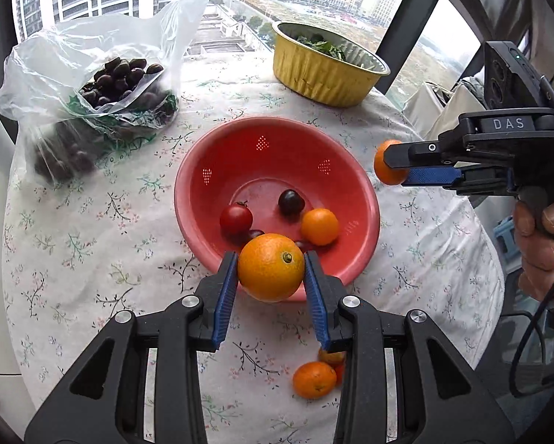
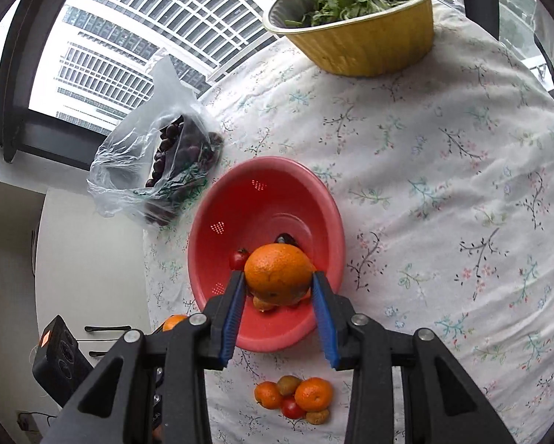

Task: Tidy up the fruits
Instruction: 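Carry both mandarins into the red colander and open both grippers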

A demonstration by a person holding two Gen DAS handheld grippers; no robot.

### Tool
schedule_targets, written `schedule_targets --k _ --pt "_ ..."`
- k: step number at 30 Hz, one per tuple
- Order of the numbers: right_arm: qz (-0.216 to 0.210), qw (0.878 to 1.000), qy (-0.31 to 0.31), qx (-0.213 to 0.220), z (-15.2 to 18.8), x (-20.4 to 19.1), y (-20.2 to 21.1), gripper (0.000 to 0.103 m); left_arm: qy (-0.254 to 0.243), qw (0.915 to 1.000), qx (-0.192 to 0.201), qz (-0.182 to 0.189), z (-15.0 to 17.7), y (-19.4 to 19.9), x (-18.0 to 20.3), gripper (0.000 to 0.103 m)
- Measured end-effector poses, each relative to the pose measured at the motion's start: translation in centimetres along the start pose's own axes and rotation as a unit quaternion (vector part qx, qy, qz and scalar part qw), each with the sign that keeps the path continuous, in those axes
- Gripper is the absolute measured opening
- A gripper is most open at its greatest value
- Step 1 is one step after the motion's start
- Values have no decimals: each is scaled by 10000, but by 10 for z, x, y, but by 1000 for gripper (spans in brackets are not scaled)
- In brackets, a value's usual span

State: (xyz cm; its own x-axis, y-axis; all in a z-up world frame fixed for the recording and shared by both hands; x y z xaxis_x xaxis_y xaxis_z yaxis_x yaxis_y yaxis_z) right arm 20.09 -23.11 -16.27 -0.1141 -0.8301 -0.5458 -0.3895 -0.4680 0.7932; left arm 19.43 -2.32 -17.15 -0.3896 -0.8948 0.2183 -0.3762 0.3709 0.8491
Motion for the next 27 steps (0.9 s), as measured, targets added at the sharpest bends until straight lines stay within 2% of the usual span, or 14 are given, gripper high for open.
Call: schedule_targets --k 7,14,23,25,27 --pt "166 9973 577 -420 -20 -27 -47 39 79 9996 -257 -9 -33 -52 -1 33" --pt "499 9936 777 -651 -23 -21 -75 39 47 9989 -462 -4 -39 -88 8 33" --pt "847 9881 1004 -797 -25 -13 -95 39 79 9979 -622 -179 -34 -108 10 34" --pt "909 9868 1046 -832 -24 -12 -97 40 71 9980 -598 -200 -34 -109 13 39" --pt "943 9860 1089 -837 -22 -12 -98 40 46 9982 -545 -232 -33 -108 14 57"
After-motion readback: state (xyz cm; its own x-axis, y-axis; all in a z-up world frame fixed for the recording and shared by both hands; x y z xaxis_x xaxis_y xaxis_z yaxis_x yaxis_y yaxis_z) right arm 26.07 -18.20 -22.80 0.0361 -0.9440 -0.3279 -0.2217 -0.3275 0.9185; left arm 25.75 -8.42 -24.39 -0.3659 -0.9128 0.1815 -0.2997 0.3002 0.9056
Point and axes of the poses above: each gripper's, at about its wrist camera, not at the fingertips, and y roughly against the way its jaws point, x to its right, z to its underside, the point moved 2 cm from there along -y, roughly the way its jaws point
